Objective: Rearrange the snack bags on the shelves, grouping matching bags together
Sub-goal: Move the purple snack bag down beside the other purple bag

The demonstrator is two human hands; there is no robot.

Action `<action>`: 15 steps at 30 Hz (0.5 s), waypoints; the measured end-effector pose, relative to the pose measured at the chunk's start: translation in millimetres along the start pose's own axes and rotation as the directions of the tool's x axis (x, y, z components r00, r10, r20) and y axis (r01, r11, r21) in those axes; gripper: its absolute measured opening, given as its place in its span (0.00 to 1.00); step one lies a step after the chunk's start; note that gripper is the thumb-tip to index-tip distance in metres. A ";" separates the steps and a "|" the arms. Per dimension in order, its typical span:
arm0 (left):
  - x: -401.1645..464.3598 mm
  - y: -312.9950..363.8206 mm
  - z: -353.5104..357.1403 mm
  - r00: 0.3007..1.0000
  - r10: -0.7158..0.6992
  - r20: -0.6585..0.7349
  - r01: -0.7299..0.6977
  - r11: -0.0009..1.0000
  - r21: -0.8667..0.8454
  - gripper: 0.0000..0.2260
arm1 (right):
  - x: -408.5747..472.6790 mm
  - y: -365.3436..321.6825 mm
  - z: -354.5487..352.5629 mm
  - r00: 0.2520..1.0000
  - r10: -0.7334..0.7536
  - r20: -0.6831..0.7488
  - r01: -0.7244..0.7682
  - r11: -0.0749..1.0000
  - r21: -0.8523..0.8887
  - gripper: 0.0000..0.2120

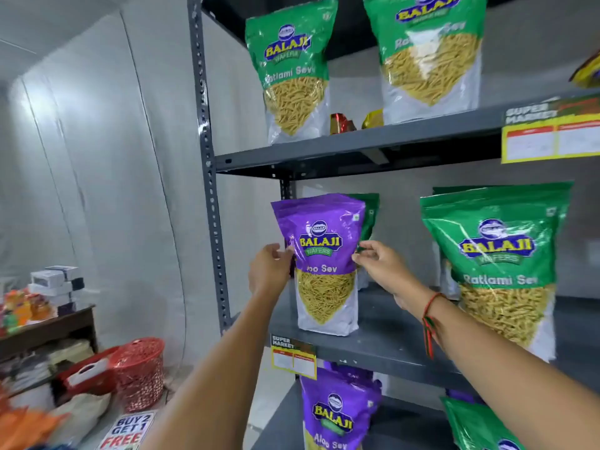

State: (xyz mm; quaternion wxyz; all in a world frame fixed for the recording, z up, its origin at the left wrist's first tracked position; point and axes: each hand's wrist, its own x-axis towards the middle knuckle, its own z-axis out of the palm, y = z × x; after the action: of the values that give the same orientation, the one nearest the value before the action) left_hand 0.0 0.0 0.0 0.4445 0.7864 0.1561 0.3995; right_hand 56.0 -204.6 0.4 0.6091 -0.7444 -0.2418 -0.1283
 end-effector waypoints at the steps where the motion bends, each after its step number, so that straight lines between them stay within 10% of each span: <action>1: 4.1 -6.0 3.7 0.999 -0.001 0.042 0.002 1.000 -0.015 0.21 | 1.5 3.4 4.7 1.000 0.026 0.018 -0.027 0.999 0.035 0.13; 15: 30.6 -31.7 45.2 1.000 0.005 -0.029 -0.013 0.956 -0.293 0.09 | 21.8 35.8 14.5 0.997 0.046 -0.067 -0.036 0.988 0.153 0.05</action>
State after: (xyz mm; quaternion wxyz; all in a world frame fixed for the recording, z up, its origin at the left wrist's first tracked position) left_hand 57.5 10.0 -24.1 0.5522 0.7068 0.0978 0.4311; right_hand 91.5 -191.2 -22.6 0.6745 -0.6958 -0.2140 -0.1230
